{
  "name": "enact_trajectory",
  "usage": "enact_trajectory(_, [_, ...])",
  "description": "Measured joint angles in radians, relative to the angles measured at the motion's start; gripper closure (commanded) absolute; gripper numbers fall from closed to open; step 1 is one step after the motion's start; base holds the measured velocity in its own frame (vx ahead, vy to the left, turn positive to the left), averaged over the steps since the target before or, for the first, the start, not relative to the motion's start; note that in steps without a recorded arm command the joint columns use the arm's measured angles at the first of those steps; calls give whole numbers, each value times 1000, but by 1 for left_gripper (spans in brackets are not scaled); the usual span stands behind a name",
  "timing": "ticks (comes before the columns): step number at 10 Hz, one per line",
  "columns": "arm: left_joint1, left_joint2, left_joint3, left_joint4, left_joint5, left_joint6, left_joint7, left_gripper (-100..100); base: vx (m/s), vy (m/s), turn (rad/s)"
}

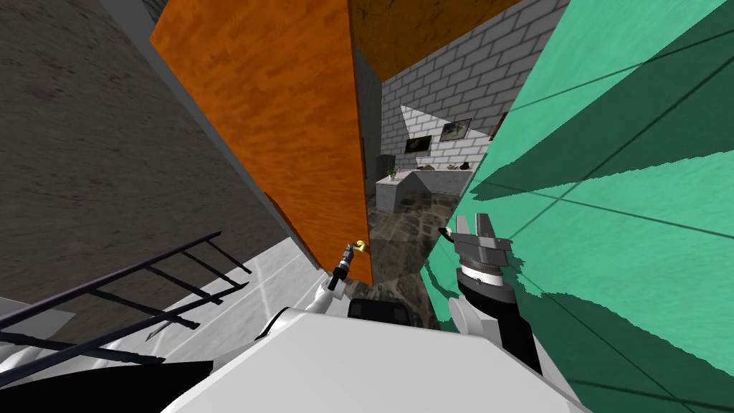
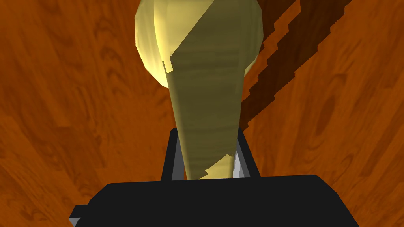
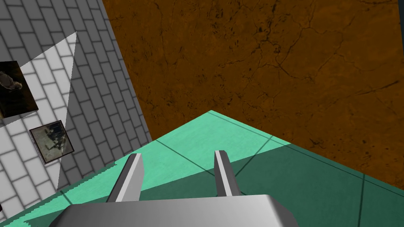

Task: Push the door open

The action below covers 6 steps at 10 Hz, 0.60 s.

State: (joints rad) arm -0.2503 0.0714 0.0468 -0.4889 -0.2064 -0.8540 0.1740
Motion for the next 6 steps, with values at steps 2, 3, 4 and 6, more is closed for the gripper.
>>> enact_trajectory(2, [5,-5,16,-13,13,12,-12,100,112,-106,44])
enact_trajectory(3, [-4,-5,28,4,23,4,-21,100,116,-125,53])
enact_trajectory(4, [1,-2,35,-3,29,6,-25,100,137,-133,68])
enact_trajectory(6, [-1,-3,56,7,45,3,-39,100,143,-103,53])
